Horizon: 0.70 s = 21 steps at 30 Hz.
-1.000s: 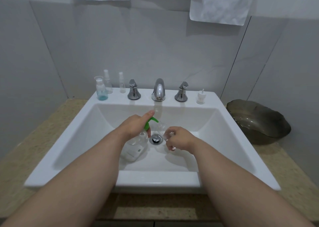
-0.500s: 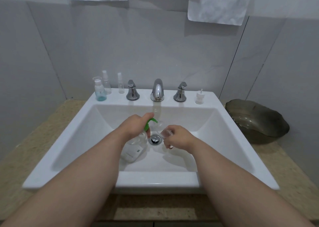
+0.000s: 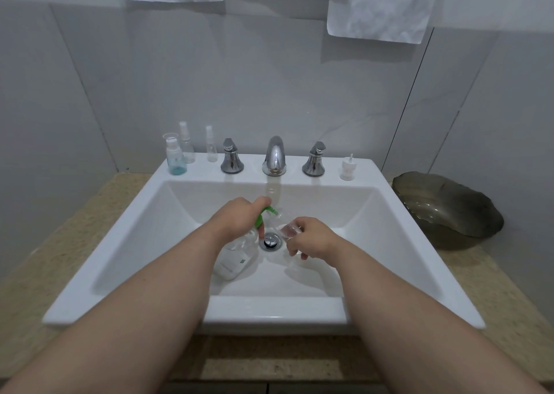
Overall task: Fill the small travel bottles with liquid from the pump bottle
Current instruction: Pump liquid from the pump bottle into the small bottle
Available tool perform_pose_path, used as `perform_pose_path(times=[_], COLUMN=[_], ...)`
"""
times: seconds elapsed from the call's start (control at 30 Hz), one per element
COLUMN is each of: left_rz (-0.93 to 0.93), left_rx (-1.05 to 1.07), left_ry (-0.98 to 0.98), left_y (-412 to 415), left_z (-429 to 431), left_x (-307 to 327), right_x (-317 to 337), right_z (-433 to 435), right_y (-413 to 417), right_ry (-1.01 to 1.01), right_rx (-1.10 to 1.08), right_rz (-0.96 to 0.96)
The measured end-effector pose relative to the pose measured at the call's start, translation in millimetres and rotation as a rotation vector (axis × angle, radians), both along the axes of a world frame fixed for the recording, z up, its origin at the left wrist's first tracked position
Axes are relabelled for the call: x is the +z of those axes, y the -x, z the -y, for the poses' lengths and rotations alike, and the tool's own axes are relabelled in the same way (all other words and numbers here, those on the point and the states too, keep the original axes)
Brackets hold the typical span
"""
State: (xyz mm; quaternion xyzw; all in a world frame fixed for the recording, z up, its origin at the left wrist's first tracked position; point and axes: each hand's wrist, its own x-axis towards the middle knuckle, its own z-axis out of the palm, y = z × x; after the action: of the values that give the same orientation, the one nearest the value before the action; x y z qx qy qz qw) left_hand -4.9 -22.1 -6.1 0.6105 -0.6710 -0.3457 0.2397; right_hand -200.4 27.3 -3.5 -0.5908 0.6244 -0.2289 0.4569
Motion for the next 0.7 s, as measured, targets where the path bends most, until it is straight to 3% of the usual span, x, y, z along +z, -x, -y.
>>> perform_pose_path(times=[0.7], left_rz=[0.010], left_rx=[-0.051], left_ry=[-0.006], left_y=[-0.6], left_z=[0.0], left_x=[1.3], right_x=[-15.1], right_z=[11.3], right_y=[2.7], right_ry=[0.013], right_rx=[-0.012], right_rz=[-0.081])
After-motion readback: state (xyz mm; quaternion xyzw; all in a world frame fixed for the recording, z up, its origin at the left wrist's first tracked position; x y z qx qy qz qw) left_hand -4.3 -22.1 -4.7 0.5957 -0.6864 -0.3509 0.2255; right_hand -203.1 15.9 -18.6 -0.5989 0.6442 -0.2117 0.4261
